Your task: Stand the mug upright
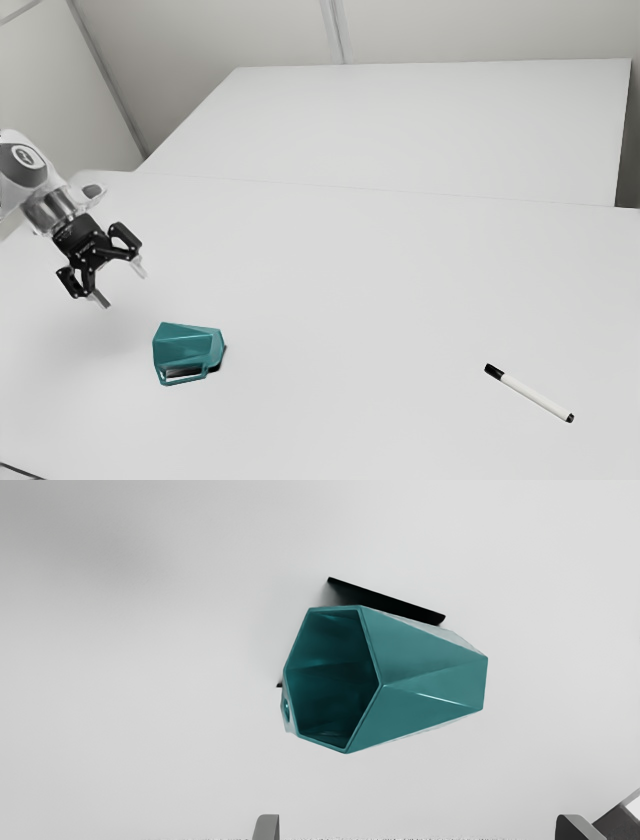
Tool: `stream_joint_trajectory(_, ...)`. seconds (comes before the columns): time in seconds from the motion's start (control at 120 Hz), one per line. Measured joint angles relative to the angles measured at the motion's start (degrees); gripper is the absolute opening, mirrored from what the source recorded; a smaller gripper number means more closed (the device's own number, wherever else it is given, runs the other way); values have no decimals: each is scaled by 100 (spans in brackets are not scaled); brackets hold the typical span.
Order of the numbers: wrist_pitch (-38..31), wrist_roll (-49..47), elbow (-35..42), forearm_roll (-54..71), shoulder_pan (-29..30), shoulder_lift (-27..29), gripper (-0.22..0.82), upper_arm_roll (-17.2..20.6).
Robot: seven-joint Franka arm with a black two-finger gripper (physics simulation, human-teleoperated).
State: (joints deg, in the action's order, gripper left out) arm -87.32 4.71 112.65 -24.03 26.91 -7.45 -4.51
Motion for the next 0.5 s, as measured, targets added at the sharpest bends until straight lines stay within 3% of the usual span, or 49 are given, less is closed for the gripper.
stream_joint_trajectory(0.5,59,-47,21,-966,-1,-1105,60,-209)
